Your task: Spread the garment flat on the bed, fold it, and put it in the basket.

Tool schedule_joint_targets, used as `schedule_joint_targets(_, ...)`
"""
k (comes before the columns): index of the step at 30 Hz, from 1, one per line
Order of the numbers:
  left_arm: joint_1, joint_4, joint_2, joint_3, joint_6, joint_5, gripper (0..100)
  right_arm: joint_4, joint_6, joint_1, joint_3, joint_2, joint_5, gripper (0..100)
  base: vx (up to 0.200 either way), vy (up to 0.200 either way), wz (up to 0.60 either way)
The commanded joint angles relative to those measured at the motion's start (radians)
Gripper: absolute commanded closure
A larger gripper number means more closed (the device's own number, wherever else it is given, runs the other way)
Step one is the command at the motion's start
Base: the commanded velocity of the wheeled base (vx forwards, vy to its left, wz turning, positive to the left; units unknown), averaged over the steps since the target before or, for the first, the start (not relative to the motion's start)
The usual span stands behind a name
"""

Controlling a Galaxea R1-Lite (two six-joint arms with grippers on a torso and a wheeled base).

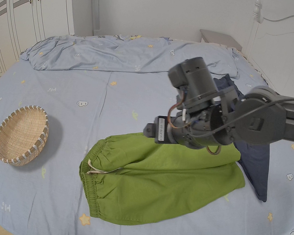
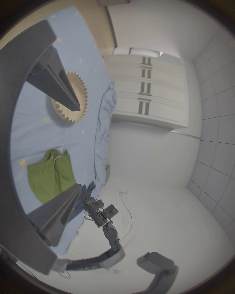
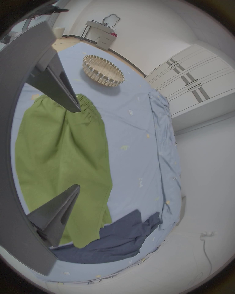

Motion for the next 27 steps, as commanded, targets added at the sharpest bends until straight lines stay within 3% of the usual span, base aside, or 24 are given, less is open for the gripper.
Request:
schedule_joint_targets(1, -0.111, 0.029, 0.546, -0.161, -0.185, -0.255, 0, -0.005, -0.043, -0.266, 0.406, -0.348, 0.182, 0, 0.000, 0.000, 0.00)
schedule_joint_targets(4, -0.126, 0.002, 0.701, -0.143, -0.281, -0.376, 0, -0.008, -0.070, -0.416, 0.511, -0.411, 0.325, 0, 0.000, 0.000, 0.00)
schedule_joint_targets(7, -0.145, -0.007, 0.779, -0.086, -0.279, -0.454, 0, -0.008, -0.074, -0.494, 0.563, -0.436, 0.394, 0, 0.000, 0.000, 0.00)
schedule_joint_targets(10, -0.172, -0.107, 0.871, 0.017, -0.271, -0.540, 0, -0.010, -0.113, -0.592, 0.659, -0.489, 0.472, 0, 0.000, 0.000, 0.00)
schedule_joint_targets(15, -0.162, -0.267, 1.049, 0.090, -0.267, -0.646, 0, -0.041, -0.155, -0.623, 0.705, -0.512, 0.500, 0, 0.000, 0.000, 0.00)
schedule_joint_targets(19, -0.168, -0.333, 1.188, 0.092, -0.239, -0.651, 0, -0.073, -0.150, -0.620, 0.696, -0.514, 0.503, 0, 0.000, 0.000, 0.00)
schedule_joint_targets(24, -0.137, -0.357, 1.345, 0.112, -0.090, -0.643, 0, -0.090, -0.147, -0.625, 0.724, -0.512, 0.501, 0, 0.000, 0.000, 0.00)
schedule_joint_targets(27, -0.125, -0.379, 1.380, 0.110, -0.086, -0.642, 0, -0.090, -0.149, -0.628, 0.738, -0.515, 0.501, 0, 0.000, 0.000, 0.00)
